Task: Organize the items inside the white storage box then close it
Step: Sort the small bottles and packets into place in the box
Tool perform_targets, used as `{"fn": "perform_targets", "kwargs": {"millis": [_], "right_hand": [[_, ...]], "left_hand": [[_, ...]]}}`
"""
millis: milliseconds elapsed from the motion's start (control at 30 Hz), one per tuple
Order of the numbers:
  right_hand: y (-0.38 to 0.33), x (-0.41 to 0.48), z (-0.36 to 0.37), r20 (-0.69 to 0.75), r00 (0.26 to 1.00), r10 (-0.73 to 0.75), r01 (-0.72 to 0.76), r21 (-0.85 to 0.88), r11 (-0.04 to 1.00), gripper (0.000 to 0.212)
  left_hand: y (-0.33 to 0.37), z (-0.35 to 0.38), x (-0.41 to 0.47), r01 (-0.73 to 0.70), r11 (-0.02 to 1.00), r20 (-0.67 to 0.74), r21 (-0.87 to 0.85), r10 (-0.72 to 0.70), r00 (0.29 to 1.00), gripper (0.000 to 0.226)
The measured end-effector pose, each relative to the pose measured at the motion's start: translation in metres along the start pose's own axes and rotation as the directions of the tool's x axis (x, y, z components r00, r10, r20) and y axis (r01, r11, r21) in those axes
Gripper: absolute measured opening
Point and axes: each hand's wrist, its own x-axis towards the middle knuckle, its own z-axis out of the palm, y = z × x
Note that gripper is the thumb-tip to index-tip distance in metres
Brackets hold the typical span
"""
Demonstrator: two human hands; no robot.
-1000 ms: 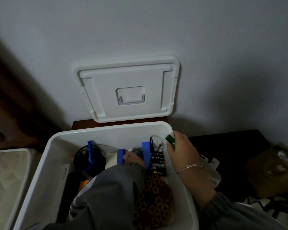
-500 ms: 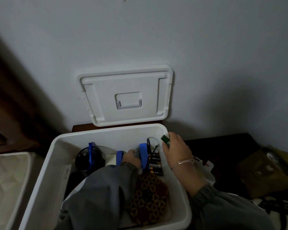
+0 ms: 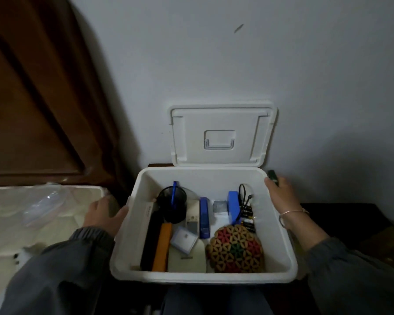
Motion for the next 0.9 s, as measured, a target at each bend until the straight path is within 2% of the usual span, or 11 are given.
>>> {"fn": "perform_targets", "kwargs": {"millis": [67,133,233,333,533,667,700,733,767,833,900], "right_hand": [[-0.01,-0.008,0.002,0.144,0.982,0.12,-0.149,0.21,0.966,0.019],[-0.017,-0.017,0.007,0.28,0.942,0.188,-0.266,0.275,0.924,0.02],[-0.026,-0.033,0.019,0.445,0.874,0.197,-0.321,0.224,0.92,0.021],[-0.026,-0.041,0.035,0.533,0.818,0.218,-0.329,0.121,0.937,0.022],[-0.01,-0.033,0.089,0.461,0.837,0.295,-0.239,-0.178,0.955,0.007],[-0.007,-0.015,0.12,0.414,0.868,0.275,-0.1,-0.396,0.913,0.009],[-0.007,-0.01,0.124,0.405,0.872,0.277,-0.083,-0.435,0.897,0.02],[-0.007,-0.006,0.129,0.402,0.877,0.263,-0.052,-0.465,0.884,0.029],[-0.007,-0.001,0.131,0.393,0.881,0.263,-0.046,-0.483,0.875,0.03],[-0.004,0.006,0.135,0.373,0.894,0.248,-0.038,-0.487,0.872,0.015],[0.0,0.01,0.137,0.339,0.906,0.253,-0.061,-0.488,0.871,0.022]], "left_hand": [[-0.008,0.015,0.002,-0.006,1.0,0.188,-0.012,0.009,0.982,0.046],[-0.007,0.026,0.006,-0.039,0.998,0.267,-0.054,0.052,0.962,0.038],[-0.003,0.029,0.016,-0.097,0.994,0.23,-0.056,0.107,0.967,0.036],[0.002,0.031,0.019,-0.139,0.987,0.202,-0.082,0.153,0.967,0.034],[-0.001,0.044,0.012,-0.12,0.98,0.148,-0.16,0.144,0.979,0.048],[0.0,0.046,0.013,-0.1,0.98,0.143,-0.173,0.125,0.982,0.052],[0.0,0.046,0.013,-0.104,0.98,0.136,-0.173,0.128,0.982,0.051],[-0.001,0.047,0.013,-0.11,0.978,0.125,-0.175,0.133,0.983,0.05],[-0.002,0.048,0.014,-0.119,0.977,0.109,-0.176,0.139,0.984,0.049],[-0.003,0.05,0.016,-0.128,0.978,0.084,-0.166,0.143,0.986,0.047],[-0.003,0.051,0.018,-0.102,0.985,0.082,-0.14,0.114,0.99,0.047]]}}
